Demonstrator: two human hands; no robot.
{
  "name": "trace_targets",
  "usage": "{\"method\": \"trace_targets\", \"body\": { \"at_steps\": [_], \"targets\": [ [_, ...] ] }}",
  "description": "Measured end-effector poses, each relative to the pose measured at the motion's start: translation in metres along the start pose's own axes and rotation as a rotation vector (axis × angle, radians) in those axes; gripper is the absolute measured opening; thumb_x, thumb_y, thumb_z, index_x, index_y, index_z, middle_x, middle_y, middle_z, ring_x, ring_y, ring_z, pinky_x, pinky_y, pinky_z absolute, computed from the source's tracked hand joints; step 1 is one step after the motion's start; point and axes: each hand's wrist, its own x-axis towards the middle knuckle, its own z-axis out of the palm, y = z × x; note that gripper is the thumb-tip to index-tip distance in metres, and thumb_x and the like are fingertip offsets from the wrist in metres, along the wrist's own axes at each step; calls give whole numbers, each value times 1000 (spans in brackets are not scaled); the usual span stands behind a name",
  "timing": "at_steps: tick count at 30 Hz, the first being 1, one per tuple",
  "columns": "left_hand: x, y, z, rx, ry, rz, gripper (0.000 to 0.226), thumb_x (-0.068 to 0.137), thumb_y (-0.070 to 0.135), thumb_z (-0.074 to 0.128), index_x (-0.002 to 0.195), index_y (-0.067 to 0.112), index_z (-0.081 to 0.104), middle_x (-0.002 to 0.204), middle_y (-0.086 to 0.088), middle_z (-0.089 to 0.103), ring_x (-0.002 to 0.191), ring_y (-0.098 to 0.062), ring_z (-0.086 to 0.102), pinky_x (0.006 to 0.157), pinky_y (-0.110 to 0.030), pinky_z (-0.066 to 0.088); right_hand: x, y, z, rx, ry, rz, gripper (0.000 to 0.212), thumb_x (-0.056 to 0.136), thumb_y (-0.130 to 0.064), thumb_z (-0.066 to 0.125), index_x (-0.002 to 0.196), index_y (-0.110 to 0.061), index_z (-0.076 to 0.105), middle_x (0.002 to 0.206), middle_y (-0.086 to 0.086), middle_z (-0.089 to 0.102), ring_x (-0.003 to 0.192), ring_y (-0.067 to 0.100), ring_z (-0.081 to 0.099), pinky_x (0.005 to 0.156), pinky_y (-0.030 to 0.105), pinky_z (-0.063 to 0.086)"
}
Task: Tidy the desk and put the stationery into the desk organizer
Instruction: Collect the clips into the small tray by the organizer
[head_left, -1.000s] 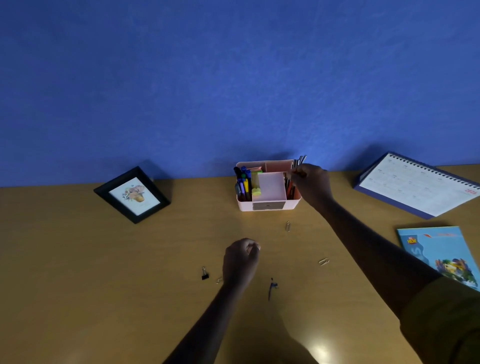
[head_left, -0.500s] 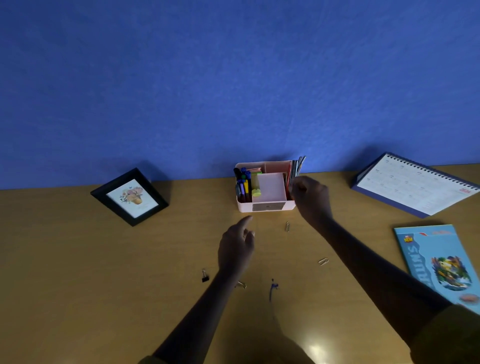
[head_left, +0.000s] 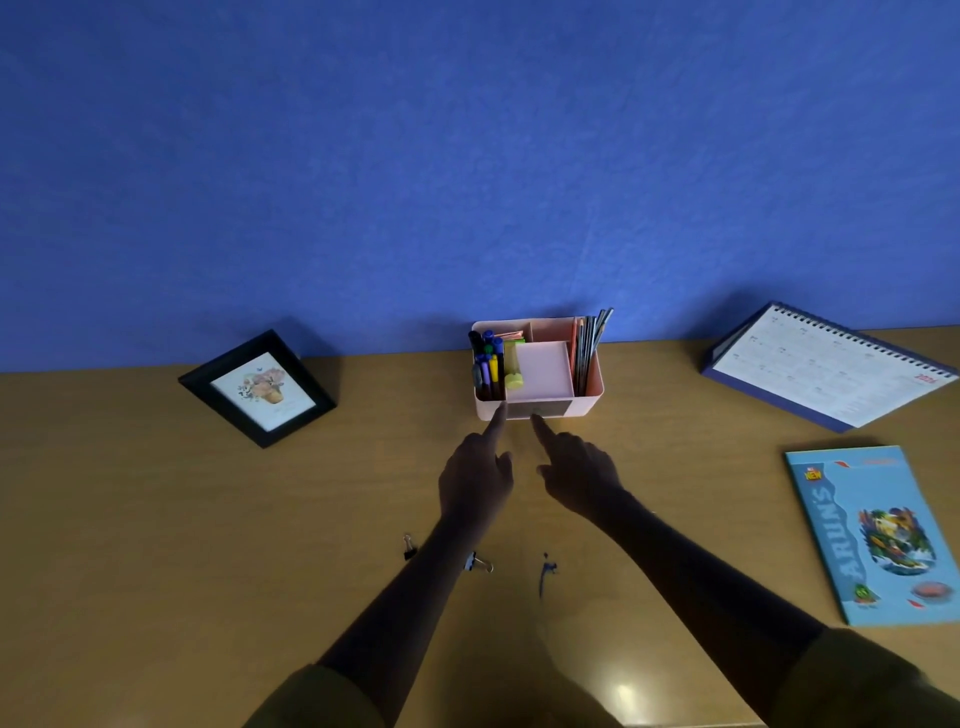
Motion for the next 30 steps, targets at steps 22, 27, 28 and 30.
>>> {"method": "trace_targets", "body": {
  "at_steps": [22,27,28,30],
  "targets": [
    [0,8,-3,64,-57,-44,82,105,22,60,168,42,12,99,5,64,72,-3,55,52,-18,33,-18,-14,8,-48,2,54,97,102,-30,71,169,-24,1,116,9,76,79,19,75,57,28,58],
    [2,4,0,55,-62,-38,84,105,22,60,168,43,9,103,4,67,76,-4,59,54,-20,41,-37,-14,20,-51,-10,55,99,103,-33,69,170,-24,-3,123,8,76,84,18,77,59,28,60],
    [2,3,0,51,-62,-34,84,105,21,60,168,43,10,104,4,67,76,-4,60,54,-20,41,-40,-15,20,-53,-19,52,98,104,-33,69,170,-23,-3,125,8,75,86,18,77,60,28,59],
    [2,4,-1,50,-61,-30,82,105,21,59,168,43,11,105,4,67,75,-4,59,53,-19,39,-46,-15,21,-47,-24,50,98,104,-33,68,170,-24,-4,129,8,74,89,17,77,60,28,59]
  ]
}}
